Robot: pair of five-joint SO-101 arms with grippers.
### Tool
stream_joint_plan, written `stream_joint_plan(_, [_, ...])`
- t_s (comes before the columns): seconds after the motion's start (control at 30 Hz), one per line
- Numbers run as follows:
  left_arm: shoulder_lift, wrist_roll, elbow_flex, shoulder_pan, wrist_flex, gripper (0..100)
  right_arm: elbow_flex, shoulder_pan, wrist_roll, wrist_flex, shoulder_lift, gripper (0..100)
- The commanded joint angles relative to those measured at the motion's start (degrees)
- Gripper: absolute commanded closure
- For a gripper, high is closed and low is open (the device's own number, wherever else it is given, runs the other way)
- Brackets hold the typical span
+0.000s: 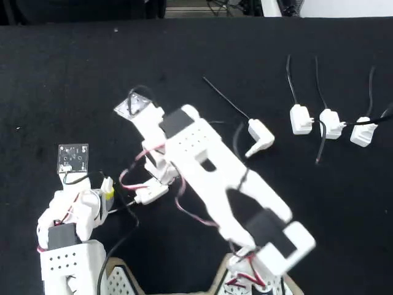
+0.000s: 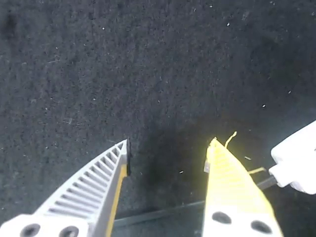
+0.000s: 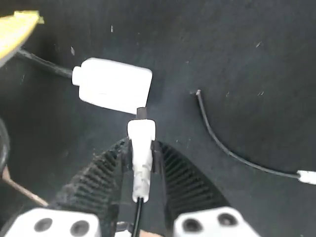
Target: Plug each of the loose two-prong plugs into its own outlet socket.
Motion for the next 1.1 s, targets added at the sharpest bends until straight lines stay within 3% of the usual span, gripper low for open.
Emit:
stream_joint_plan(0.0, [-0.4,-0.4,-0.6,-0.3,0.2,74,-14.0,0.9,-1.5,7.5,7.7,98.8])
stream_joint_plan(0.33, [-0.4,-0.4,-0.5,-0.4,0.2,74,-29.6,0.6,-7.3,14.2,21.9,98.8])
stream_joint_plan(1.07, [-0.4,-0.4,-0.6,-0.4,0.2,74,-26.8,-2.7,-9.3,14.2,23.7,98.8])
